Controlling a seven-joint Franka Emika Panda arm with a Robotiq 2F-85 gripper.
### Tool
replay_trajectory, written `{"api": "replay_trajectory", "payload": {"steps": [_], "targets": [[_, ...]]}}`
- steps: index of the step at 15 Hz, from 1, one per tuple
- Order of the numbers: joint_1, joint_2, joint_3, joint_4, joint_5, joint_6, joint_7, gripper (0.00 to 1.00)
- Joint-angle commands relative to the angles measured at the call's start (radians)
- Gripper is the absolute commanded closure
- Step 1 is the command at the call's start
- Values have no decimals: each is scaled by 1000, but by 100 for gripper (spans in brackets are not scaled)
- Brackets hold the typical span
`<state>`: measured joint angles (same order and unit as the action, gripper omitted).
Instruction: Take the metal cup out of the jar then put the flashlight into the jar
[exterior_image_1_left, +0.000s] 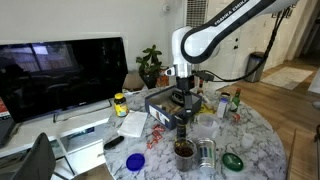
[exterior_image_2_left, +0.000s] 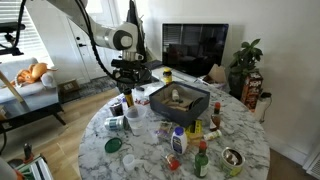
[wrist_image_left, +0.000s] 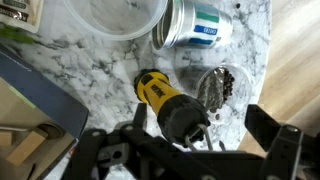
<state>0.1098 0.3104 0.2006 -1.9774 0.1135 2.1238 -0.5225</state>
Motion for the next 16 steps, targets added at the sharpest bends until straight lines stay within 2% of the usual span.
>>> {"api": "replay_trajectory", "payload": {"steps": [1,6,12,16], "targets": [[-13,15,14,-15,4,65,-71,0],[-15,40,20,-22,8,156,-106,0],[-31,51,23,-21,16,123,-131,0],[-32,65,27,-23,22,163,-137,0]]}}
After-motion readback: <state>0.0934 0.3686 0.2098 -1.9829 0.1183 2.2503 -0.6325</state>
